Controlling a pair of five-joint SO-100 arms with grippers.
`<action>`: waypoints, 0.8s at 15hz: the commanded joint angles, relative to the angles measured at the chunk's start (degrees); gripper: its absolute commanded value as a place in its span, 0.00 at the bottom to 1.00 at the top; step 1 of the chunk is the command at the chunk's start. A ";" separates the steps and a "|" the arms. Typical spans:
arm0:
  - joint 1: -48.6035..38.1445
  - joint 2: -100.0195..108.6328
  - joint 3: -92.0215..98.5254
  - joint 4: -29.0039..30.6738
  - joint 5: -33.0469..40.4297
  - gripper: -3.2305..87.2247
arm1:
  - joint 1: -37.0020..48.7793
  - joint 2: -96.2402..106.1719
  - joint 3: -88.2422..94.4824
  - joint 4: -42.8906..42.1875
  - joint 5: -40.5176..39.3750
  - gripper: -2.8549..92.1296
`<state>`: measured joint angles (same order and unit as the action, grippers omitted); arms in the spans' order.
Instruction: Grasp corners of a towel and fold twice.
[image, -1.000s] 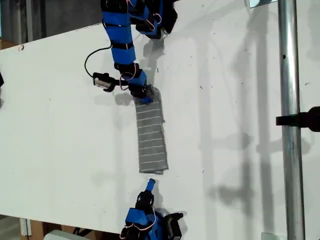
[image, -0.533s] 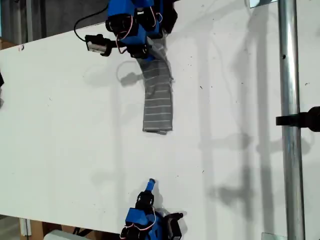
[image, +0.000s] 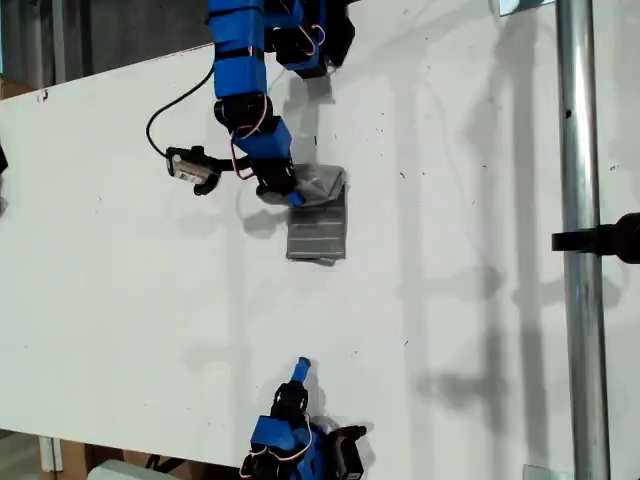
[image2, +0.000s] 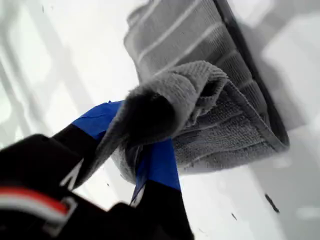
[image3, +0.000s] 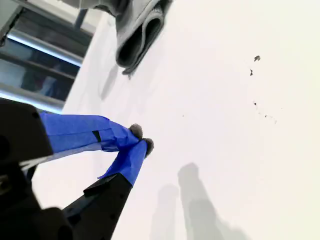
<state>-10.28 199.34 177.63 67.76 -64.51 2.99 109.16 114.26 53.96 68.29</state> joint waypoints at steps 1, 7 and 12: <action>-1.58 0.18 0.44 0.35 -0.09 0.02 | -0.26 -14.06 -12.48 -4.75 -1.14 0.03; -1.67 0.18 0.44 0.26 0.00 0.02 | 1.76 -15.91 -22.41 -8.17 -15.12 0.60; -1.32 0.18 0.44 1.41 -1.49 0.02 | 11.69 3.87 -2.11 10.11 -8.53 0.03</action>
<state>-11.25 199.34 177.63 68.73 -65.04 13.01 104.15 106.96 57.74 57.66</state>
